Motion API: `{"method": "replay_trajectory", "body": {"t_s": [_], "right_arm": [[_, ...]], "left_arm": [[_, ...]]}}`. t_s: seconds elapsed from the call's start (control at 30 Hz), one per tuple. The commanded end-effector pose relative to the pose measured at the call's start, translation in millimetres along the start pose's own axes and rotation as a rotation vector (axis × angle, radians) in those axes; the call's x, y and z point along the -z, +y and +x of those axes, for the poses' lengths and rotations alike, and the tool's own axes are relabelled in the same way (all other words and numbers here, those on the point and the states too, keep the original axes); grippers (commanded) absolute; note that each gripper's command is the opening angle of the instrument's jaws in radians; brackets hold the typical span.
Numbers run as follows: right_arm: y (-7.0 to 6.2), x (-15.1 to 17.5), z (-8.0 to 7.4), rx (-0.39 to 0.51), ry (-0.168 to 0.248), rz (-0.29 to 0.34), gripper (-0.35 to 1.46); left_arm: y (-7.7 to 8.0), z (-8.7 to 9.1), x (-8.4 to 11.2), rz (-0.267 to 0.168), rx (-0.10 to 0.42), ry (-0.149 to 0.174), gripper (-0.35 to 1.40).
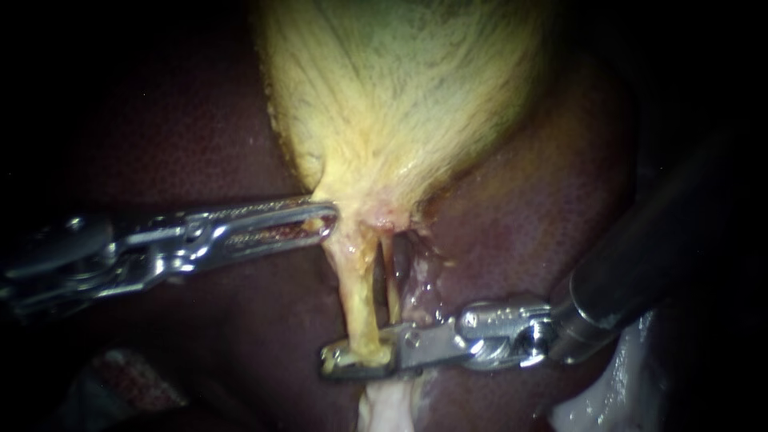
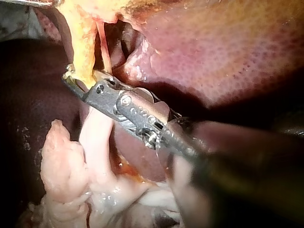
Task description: Going back first clip left tube
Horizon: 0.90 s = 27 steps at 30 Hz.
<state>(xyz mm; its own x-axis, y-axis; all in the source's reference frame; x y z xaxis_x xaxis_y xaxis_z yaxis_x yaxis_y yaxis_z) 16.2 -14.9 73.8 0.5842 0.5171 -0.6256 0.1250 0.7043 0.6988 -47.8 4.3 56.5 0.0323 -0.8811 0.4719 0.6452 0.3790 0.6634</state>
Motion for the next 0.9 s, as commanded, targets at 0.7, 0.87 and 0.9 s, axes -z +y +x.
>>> {"method": "replay_trajectory", "body": {"t_s": [0.7, 0.87, 0.9], "right_arm": [[-0.8, 0.0, 0.0, -0.215, -0.019, -0.006, -0.35], [-0.8, 0.1, 0.0, -0.214, -0.019, -0.005, -0.35], [-0.8, 0.2, 0.0, -0.215, -0.019, -0.005, -0.25]], "left_arm": [[-0.2, -0.1, 0.2, -0.001, 0.001, 0.0, -0.06], [-0.2, -0.1, 0.2, -0.001, 0.0, 0.0, -0.06], [-0.2, -0.1, 0.2, -0.001, 0.0, 0.0, -0.06]]}}
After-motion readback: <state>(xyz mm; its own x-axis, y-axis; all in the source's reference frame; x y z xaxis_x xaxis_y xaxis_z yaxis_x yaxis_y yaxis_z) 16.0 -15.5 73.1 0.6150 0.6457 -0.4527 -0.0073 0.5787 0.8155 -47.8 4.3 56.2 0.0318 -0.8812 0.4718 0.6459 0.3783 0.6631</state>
